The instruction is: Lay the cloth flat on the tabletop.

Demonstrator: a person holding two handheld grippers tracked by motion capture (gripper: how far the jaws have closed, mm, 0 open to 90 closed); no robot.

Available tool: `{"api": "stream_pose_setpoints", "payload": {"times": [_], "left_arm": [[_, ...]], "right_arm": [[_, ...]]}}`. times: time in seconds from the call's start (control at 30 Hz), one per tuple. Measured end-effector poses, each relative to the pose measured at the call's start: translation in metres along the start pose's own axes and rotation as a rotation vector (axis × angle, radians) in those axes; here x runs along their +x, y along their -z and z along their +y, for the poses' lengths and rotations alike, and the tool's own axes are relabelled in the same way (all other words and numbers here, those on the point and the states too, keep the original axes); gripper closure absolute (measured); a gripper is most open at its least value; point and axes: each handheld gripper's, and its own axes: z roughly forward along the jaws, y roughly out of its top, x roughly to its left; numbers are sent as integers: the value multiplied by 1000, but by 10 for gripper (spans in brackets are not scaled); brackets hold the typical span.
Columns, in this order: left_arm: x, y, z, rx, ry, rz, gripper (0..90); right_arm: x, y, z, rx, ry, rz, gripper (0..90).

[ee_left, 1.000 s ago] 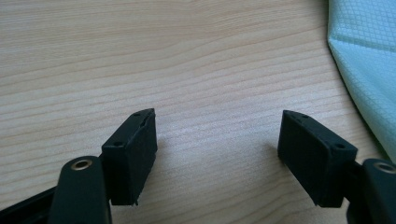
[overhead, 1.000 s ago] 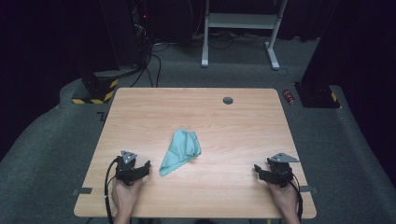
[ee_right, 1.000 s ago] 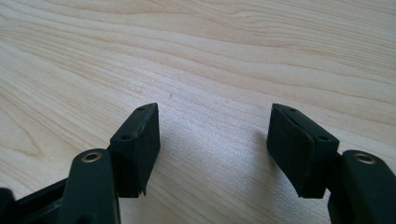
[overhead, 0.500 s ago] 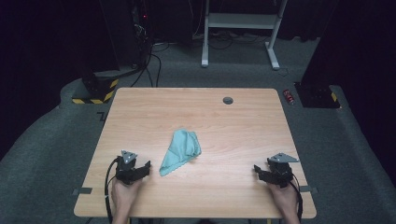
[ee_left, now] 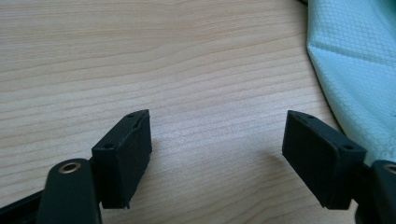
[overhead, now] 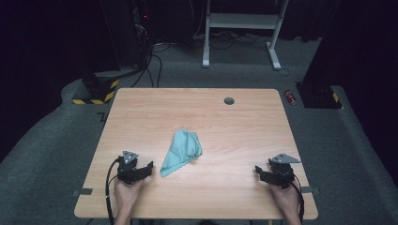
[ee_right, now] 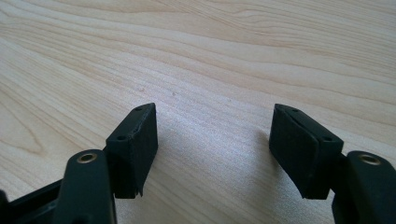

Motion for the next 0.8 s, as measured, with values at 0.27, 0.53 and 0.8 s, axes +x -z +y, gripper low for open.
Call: {"api": "stream_pose_setpoints", "payload": {"times": [0.27,0.53,0.8], "left_arm": [[-6,4,4,-16,1,-31,248],[-20,7,15,-22,-30,-77,249],[-31,7,24,-28,-50,-112,244]], "right_arm": [[0,0,0,0,0,0,326],[0,0,0,0,0,0,326],[0,0,0,0,1,1,326]]}}
